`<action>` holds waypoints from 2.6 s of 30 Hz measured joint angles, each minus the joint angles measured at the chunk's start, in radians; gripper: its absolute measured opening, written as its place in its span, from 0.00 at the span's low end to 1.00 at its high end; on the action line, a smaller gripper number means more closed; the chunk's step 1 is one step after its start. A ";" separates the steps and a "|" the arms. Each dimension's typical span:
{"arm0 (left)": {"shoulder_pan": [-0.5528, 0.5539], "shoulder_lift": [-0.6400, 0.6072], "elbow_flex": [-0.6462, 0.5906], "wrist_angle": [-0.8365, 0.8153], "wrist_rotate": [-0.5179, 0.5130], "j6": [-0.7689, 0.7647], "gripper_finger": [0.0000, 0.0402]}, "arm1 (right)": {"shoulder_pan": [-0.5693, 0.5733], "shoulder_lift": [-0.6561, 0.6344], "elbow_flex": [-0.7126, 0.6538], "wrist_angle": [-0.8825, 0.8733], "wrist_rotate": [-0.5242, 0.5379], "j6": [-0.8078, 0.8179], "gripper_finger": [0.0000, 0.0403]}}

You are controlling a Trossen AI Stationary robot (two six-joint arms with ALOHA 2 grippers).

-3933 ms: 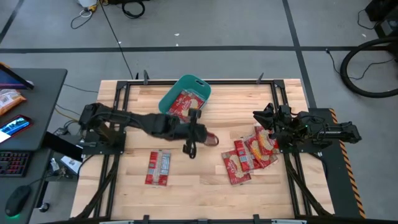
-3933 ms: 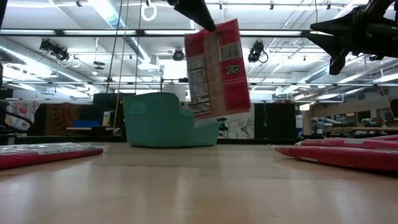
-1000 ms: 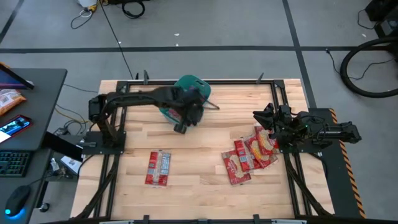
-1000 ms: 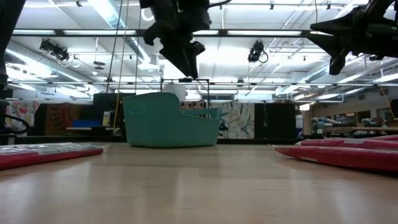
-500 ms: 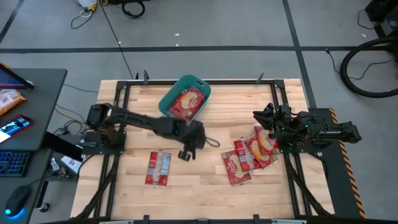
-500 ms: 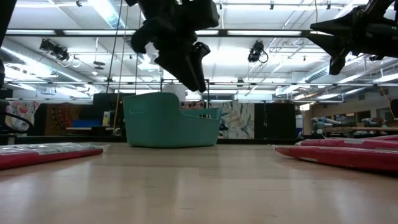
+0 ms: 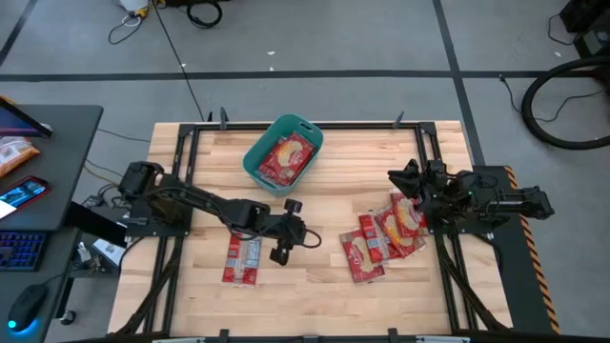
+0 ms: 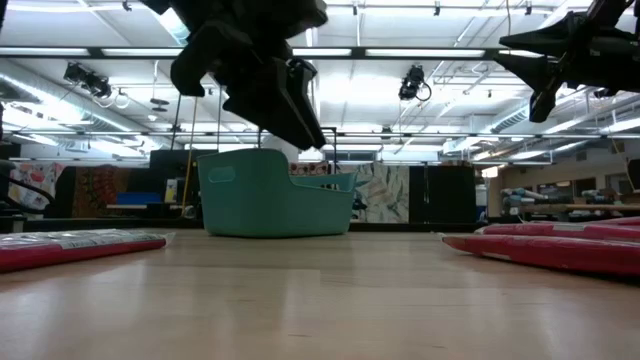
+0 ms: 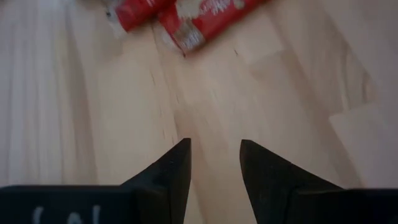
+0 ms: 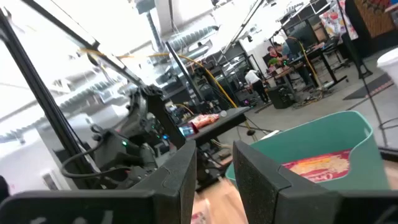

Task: Sort popcorn bags into baskets
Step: Put the red popcorn bag into the blue bin

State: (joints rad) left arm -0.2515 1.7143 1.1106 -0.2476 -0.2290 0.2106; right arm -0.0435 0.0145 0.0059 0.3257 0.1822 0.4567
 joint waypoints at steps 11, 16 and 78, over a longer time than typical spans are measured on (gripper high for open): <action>-0.087 -0.150 -0.185 0.023 -0.005 -0.123 0.35 | 0.002 0.003 0.000 0.053 -0.046 0.036 0.28; -0.116 -0.220 -0.285 0.116 -0.020 -0.122 0.35 | 0.017 0.080 0.008 0.026 -0.104 0.071 0.28; -0.092 -0.622 -0.759 0.856 -0.067 0.041 0.35 | 0.097 1.656 0.926 -1.600 -0.176 0.614 0.63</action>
State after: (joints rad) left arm -0.3431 1.0920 0.3515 0.6080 -0.2958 0.2516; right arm 0.0532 1.6710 0.9321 -1.2743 0.0063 1.0710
